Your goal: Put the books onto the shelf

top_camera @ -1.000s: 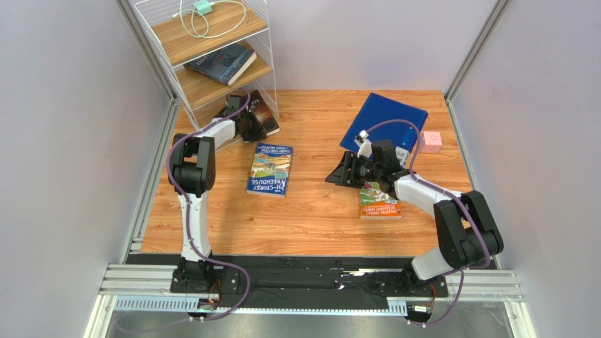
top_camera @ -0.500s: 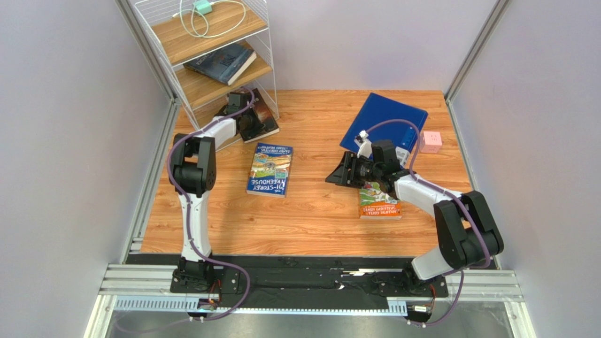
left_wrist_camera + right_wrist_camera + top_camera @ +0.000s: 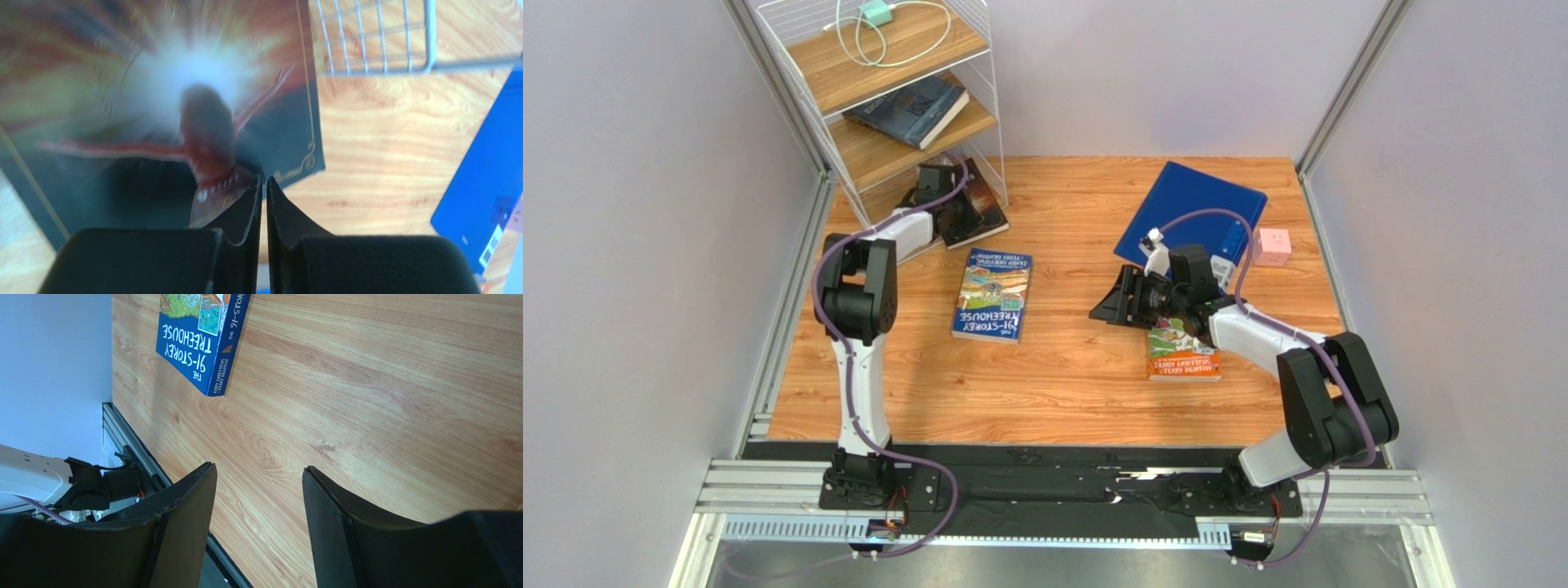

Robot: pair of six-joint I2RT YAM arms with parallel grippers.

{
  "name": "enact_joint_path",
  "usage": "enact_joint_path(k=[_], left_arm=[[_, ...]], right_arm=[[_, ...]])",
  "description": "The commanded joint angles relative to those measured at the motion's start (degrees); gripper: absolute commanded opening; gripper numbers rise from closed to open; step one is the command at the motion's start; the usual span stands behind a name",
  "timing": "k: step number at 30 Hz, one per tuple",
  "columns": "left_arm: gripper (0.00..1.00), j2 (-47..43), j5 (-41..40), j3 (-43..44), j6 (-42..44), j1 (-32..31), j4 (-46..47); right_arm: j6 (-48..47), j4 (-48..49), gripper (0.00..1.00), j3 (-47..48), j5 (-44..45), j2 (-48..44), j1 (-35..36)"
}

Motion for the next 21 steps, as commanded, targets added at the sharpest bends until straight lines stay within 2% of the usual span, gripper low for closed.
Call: enact_joint_path(k=[1, 7, 16, 19, 21], left_arm=[[0.11, -9.1, 2.2, -7.0, 2.2, 0.5, 11.3], [0.11, -15.4, 3.0, -14.5, 3.1, -0.5, 14.5], [0.12, -20.9, 2.5, -20.8, 4.4, -3.4, 12.5], [0.12, -24.8, 2.1, -23.7, 5.1, -4.8, 12.8], [0.12, -28.5, 1.8, -25.2, 5.7, -6.5, 11.3]], right_arm=[[-0.4, 2.5, 0.59, -0.8, -1.0, -2.1, 0.0], [0.2, 3.0, 0.59, -1.2, -1.0, -2.7, 0.2], [0.5, 2.7, 0.59, -2.6, 0.4, -4.9, 1.0], [-0.6, -1.6, 0.59, -2.0, 1.8, -6.8, 0.9], [-2.2, -5.0, 0.58, -1.4, 6.1, -9.7, 0.9]])
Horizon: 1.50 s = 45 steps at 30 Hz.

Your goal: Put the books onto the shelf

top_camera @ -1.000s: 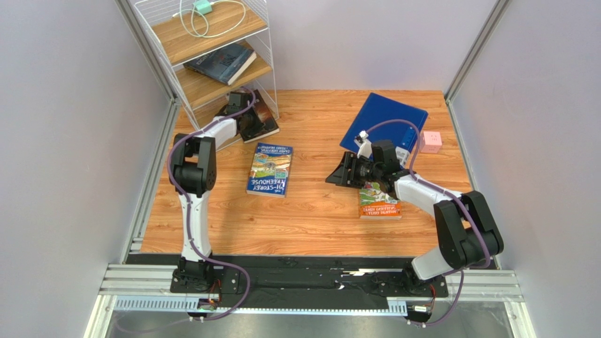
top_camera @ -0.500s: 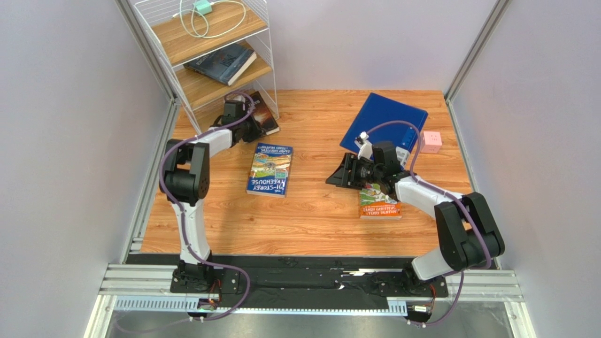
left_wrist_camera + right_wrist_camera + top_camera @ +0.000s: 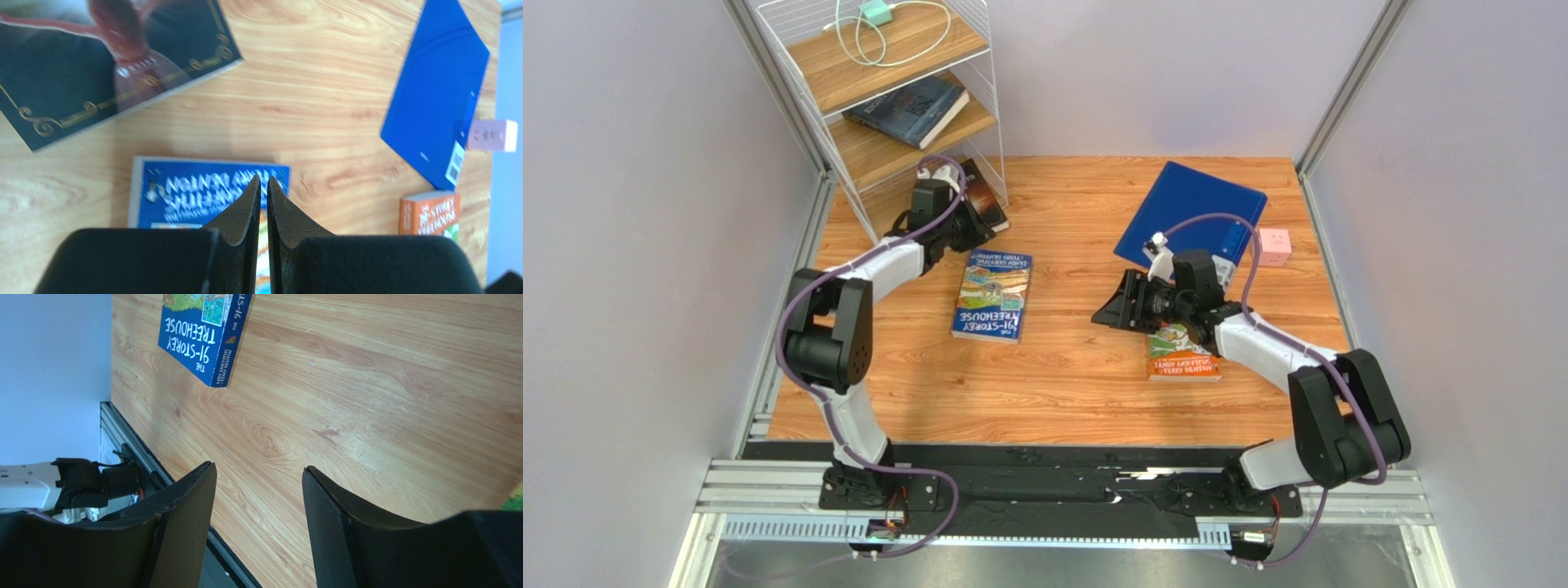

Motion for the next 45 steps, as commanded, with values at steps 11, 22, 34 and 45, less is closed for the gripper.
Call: enact_joint_path(k=[11, 22, 34, 45], left_arm=[[0.21, -18.2, -4.4, -11.2, 0.8, -21.3, -1.9], [0.36, -1.6, 6.9, -3.6, -5.7, -31.2, -0.2], [0.35, 11.4, 9.3, 8.4, -7.6, -33.5, -7.6], [0.33, 16.5, 7.4, 13.1, -8.2, -34.7, -15.8]], right_arm=[[-3.7, -34.6, 0.61, 11.1, 40.4, -9.8, -3.7], [-6.1, -45.0, 0.7, 12.0, 41.6, -0.3, -18.9], [-8.4, -30.7, 0.68, 5.8, 18.9, -3.9, -18.7], [-9.1, -24.6, 0.68, 4.1, 8.4, -6.4, -16.7]])
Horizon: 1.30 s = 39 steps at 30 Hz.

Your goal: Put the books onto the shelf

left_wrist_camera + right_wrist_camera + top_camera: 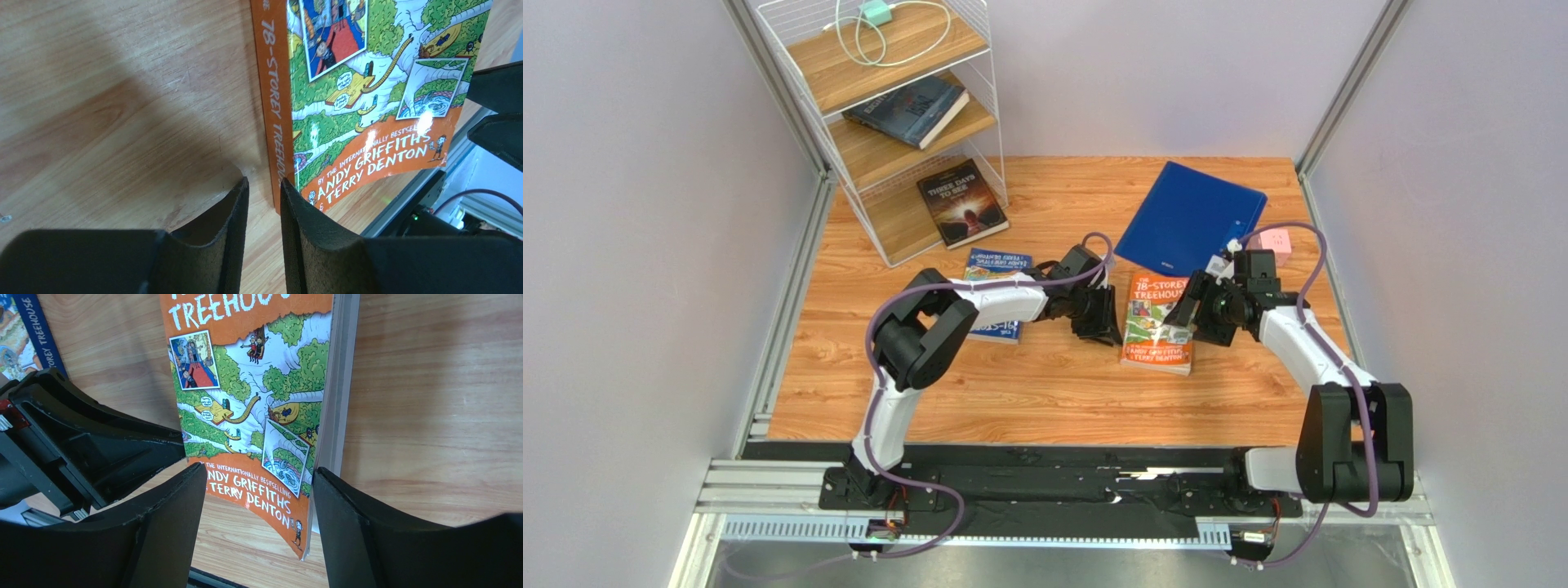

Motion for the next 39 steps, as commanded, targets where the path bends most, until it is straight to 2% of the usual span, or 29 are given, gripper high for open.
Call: enact_joint_path(k=[1, 5, 10, 16, 17, 18, 19, 21, 24, 25, 27, 29, 32, 33, 35, 36, 38, 39], left_arm=[[0.32, 1.5, 0.1, 2.9, -0.3, -1.1, -2.6], [0.32, 1.8, 0.7, 3.4, -0.6, -1.2, -2.2], [0.32, 2.2, 0.4, 4.2, -0.6, -1.3, -2.9], [0.32, 2.2, -0.5, 4.2, -0.4, -1.2, -2.9], [0.32, 2.0, -0.7, 3.8, -0.3, -1.2, -2.9], [0.33, 1.6, -1.3, 3.7, 0.2, -1.2, -2.9], [0.33, 1.4, -1.7, 3.5, 0.4, -1.2, -3.7], [0.34, 0.1, -4.1, 3.5, 1.8, -1.2, -5.7], [0.37, -3.9, -9.9, 2.1, 4.1, -1.1, -9.8], [0.45, -5.3, -11.3, 1.5, 4.6, -1.1, -11.1], [0.49, -10.3, -12.6, -1.8, 5.9, -0.4, -10.7], [0.54, -14.3, -10.0, -7.2, 5.9, 1.0, -6.0], [0.63, -21.7, -4.8, -16.2, 3.9, 3.7, 6.0], [0.65, -24.5, -1.4, -18.5, 2.1, 4.3, 13.5], [0.72, -26.5, 4.1, -25.3, -0.4, 6.1, 21.9], [0.74, -27.2, 5.8, -27.3, -3.3, 6.4, 30.8], [0.76, -26.9, 8.9, -32.3, -6.6, 7.3, 40.6], [0.77, -25.4, 11.3, -33.4, -9.7, 7.5, 49.0]], right_arm=[[-0.4, 6.4, 0.68, -0.6, -7.4, -0.5, 1.3], [0.1, 8.3, 0.66, -1.4, -9.2, 0.4, 1.6], [1.7, 14.1, 0.57, -3.4, -14.0, 0.2, 1.6], [1.1, 10.5, 0.56, -0.3, -11.7, 6.2, 1.9], [1.0, 10.1, 0.51, 0.1, -11.8, 7.1, 1.9], [0.9, 9.8, 0.32, 0.2, -11.7, 7.6, 1.8], [1.2, 9.5, 0.2, 0.9, -11.6, 8.9, 1.8], [1.3, 9.4, 0.0, 1.3, -12.9, 9.7, 1.9], [1.7, 9.5, 0.0, 1.6, -12.8, 9.1, 2.1], [1.7, 9.4, 0.0, 1.7, -12.9, 8.7, 2.3], [1.3, 9.4, 0.0, 2.4, -14.2, 7.4, 2.2], [1.3, 9.7, 0.0, 3.1, -15.8, 6.2, 2.4], [1.7, 10.2, 0.0, 4.5, -18.3, 3.2, 2.6], [1.9, 10.4, 0.0, 5.3, -19.7, 1.4, 2.5], [2.4, 11.5, 0.0, 6.0, -21.3, -0.3, 2.6], [3.3, 11.8, 0.0, 6.4, -23.0, -1.4, 2.7], [4.4, 13.1, 0.0, 7.3, -24.6, -4.0, 2.8], [5.5, 13.5, 0.0, 7.5, -25.8, -4.7, 3.2]])
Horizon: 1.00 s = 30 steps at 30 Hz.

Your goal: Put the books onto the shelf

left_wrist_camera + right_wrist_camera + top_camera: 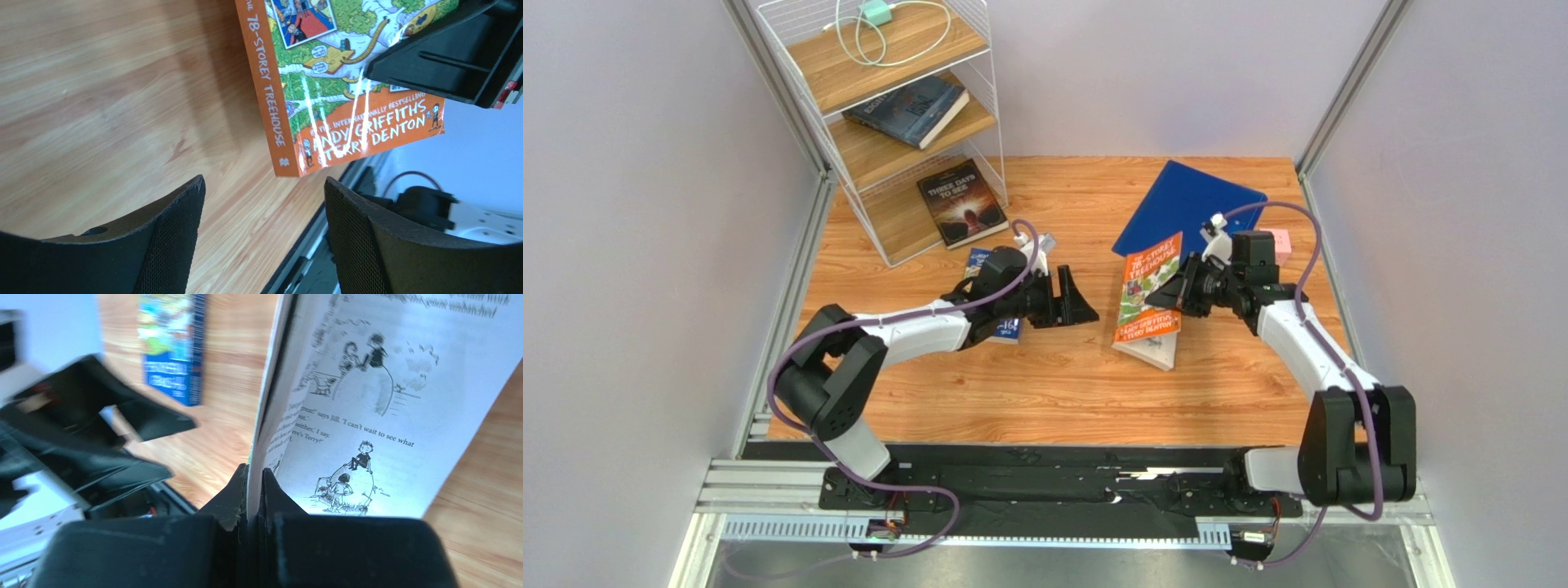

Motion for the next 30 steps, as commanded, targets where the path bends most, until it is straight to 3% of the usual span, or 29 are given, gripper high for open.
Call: enact_joint_path(k=[1, 3, 6, 9, 13, 20, 23, 24, 25, 26, 30], left_arm=[[0.83, 2.4, 11.1, -7.5, -10.6, 1.1, 33.8], [0.99, 6.0, 13.3, -9.2, -15.8, 1.1, 46.9], [0.99, 11.9, 13.2, -11.4, -23.9, 1.0, 66.3], [1.0, 17.3, 13.4, -10.7, -30.2, 0.9, 78.7], [1.0, 15.6, 14.0, -10.2, -27.2, -0.1, 77.2], [1.0, 4.6, 14.0, -8.4, -15.0, -2.0, 57.5], [0.79, 3.1, 15.0, -5.3, -12.0, -2.7, 49.9], [0.49, 3.2, 15.5, -3.4, -11.6, -3.0, 48.4], [0.31, 3.7, 16.3, -2.4, -11.0, -3.2, 47.0], [0.0, 3.8, 16.4, -1.4, -10.8, -3.3, 43.8], [0.0, 3.0, 16.3, 0.9, -7.7, -3.9, 38.2]], right_arm=[[3.7, 5.3, 0.0, 5.1, -8.2, -7.3, 0.9], [4.3, 5.2, 0.0, 6.0, -8.8, -8.6, 1.7], [4.6, 3.8, 0.0, 7.7, -9.3, -10.1, 3.0], [4.7, 3.5, 0.0, 7.9, -9.4, -10.8, 3.8], [4.7, 3.6, 0.0, 7.6, -9.5, -11.0, 5.1], [4.6, 4.4, 0.0, 7.1, -9.3, -10.7, 7.3], [4.5, 4.3, 0.0, 7.1, -8.7, -10.2, 8.5], [4.5, 4.4, 0.0, 7.2, -8.6, -10.1, 8.8], [4.4, 4.4, 0.0, 7.3, -8.3, -10.2, 9.4], [4.3, 4.4, 0.0, 7.2, -8.0, -10.1, 9.5], [2.3, 2.3, 0.04, 8.5, -6.5, -9.9, 9.7]])
